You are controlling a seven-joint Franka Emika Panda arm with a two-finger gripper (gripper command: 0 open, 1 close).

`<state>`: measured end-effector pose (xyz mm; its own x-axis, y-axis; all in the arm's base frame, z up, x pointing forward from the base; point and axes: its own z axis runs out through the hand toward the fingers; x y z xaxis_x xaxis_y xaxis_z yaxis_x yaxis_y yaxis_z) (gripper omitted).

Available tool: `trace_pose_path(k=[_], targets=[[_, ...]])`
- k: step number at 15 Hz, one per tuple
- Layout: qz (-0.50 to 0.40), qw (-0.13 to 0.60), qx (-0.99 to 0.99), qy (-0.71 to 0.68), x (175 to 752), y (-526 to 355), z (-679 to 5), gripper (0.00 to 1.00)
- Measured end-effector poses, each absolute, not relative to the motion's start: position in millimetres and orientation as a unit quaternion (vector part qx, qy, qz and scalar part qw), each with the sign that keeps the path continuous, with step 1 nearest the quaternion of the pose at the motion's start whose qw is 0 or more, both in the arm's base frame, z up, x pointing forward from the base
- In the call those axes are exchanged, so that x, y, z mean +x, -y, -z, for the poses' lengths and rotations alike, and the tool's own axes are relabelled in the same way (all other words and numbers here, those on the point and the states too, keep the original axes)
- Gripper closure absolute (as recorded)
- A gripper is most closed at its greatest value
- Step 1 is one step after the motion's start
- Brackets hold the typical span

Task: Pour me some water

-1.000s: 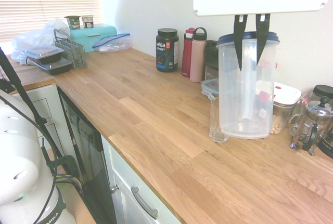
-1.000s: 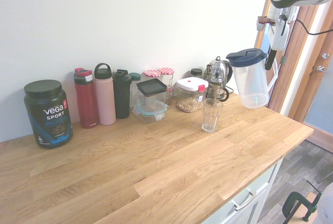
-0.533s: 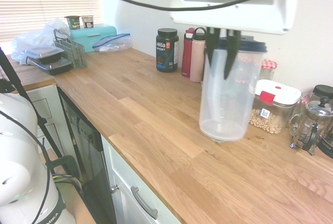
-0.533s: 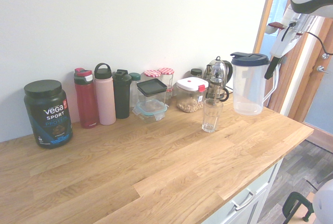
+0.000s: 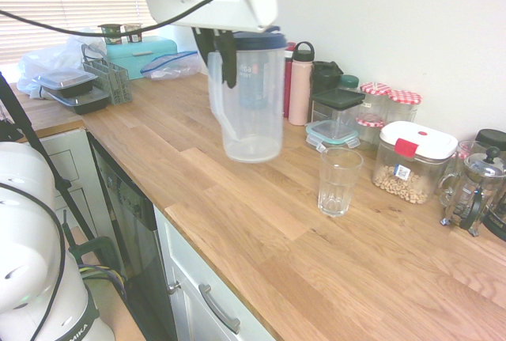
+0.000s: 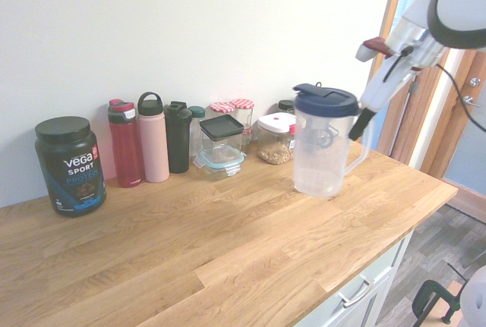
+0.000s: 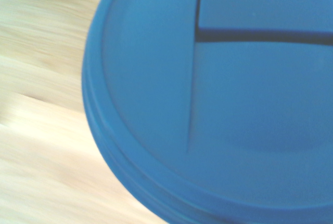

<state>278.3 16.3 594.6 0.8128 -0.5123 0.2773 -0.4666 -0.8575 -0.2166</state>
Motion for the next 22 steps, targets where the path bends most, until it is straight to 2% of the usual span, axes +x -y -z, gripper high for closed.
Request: trace_pose_path(k=[5,12,22], targets=[[0.185,0.079,-0.946,-0.255,335,-143,-540,1.0],[0.178,0.048,-0.923,-0.338,438,-187,-493,1.0],[0.159,0.089,-0.909,-0.374,448,-191,-483,1.0]])
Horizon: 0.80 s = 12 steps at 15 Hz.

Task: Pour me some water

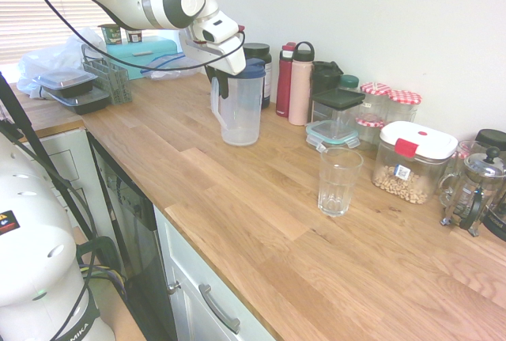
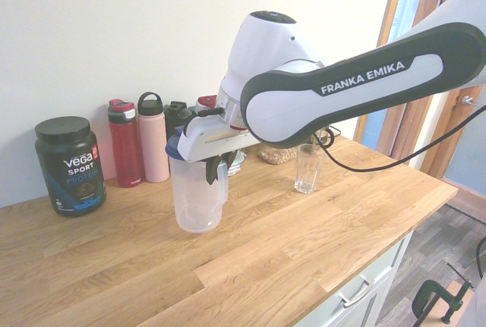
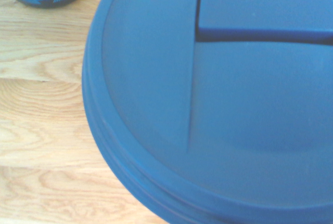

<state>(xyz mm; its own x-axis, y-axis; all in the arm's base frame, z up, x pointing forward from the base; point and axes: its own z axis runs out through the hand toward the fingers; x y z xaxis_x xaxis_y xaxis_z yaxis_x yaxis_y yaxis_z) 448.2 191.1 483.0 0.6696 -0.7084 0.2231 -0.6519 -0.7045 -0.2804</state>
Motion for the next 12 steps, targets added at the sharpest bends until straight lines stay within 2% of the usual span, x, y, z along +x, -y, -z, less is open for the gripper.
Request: trace_pose_path(k=[6,7,12], targets=[[0.168,0.078,-0.904,-0.385,453,-202,-470,1.0],[0.166,0.076,-0.904,-0.387,454,-203,-467,0.0],[0.165,0.074,-0.904,-0.387,458,-203,-460,0.0]])
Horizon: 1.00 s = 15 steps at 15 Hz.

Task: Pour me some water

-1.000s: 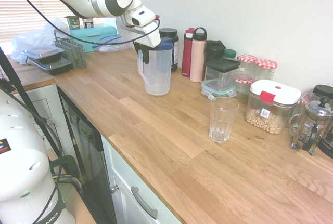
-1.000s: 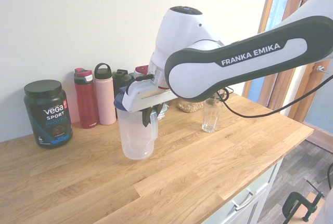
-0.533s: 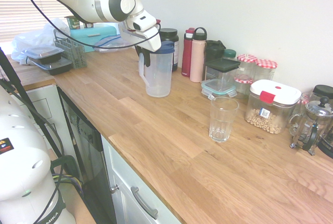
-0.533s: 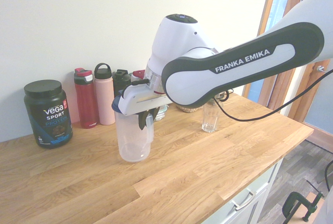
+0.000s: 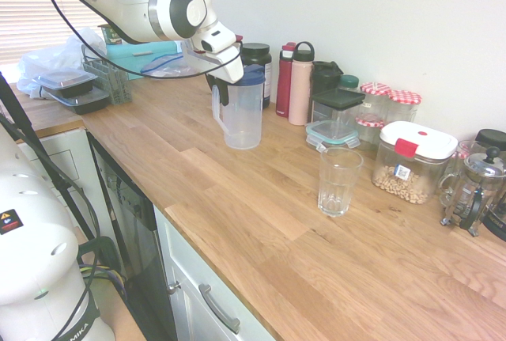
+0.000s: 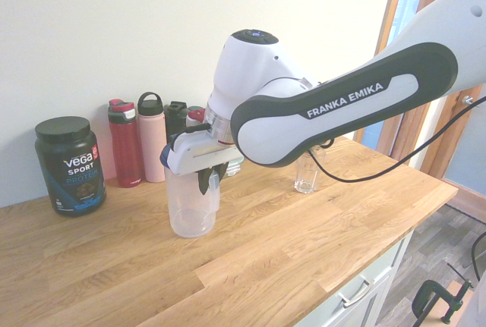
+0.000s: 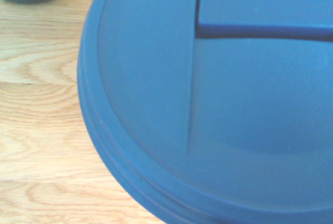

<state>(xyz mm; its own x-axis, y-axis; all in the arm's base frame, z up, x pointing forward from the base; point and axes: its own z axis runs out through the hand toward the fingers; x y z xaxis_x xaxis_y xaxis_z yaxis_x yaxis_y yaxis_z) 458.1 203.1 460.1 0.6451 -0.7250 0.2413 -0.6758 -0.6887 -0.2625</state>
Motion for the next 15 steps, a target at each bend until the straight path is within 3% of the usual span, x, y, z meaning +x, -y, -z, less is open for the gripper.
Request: trace_pose_path(k=[10,15], targets=[[0.137,0.033,-0.929,-0.342,444,-205,-457,0.0],[0.03,0.018,-0.971,-0.235,403,-173,-479,0.0]])
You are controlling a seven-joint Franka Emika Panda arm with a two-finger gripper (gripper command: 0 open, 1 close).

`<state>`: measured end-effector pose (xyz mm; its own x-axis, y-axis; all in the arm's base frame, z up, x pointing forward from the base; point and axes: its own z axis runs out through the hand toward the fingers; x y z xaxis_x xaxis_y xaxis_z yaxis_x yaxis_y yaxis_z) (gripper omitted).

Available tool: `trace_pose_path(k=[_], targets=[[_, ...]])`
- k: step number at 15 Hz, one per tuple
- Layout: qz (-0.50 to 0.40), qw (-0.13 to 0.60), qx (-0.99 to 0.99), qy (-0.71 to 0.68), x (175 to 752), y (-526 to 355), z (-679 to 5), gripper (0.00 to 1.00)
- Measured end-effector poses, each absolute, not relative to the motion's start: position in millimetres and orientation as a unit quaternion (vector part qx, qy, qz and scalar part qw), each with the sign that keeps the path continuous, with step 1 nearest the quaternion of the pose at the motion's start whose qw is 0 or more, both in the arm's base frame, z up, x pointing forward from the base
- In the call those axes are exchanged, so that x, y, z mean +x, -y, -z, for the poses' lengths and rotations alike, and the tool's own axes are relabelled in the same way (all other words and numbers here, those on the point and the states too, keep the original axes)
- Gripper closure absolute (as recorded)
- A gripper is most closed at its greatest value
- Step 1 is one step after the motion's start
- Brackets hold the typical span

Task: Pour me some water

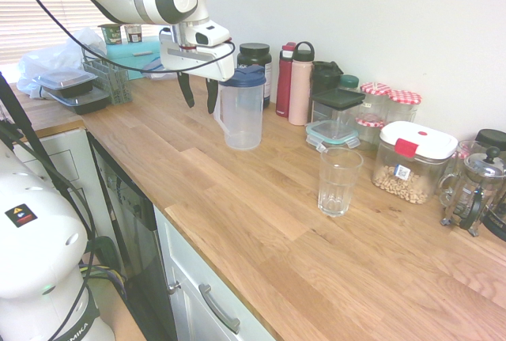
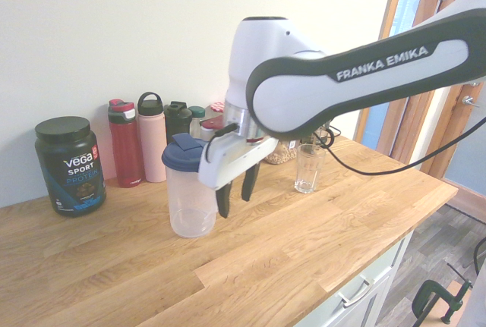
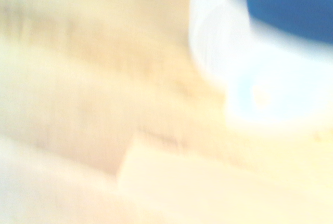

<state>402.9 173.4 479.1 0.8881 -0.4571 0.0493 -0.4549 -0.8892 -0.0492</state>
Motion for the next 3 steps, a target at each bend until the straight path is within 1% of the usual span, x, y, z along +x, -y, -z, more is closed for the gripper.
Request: trace_pose_path(k=[3], targets=[[0.007,0.003,-0.976,-0.216,385,-110,-488,0.0]])
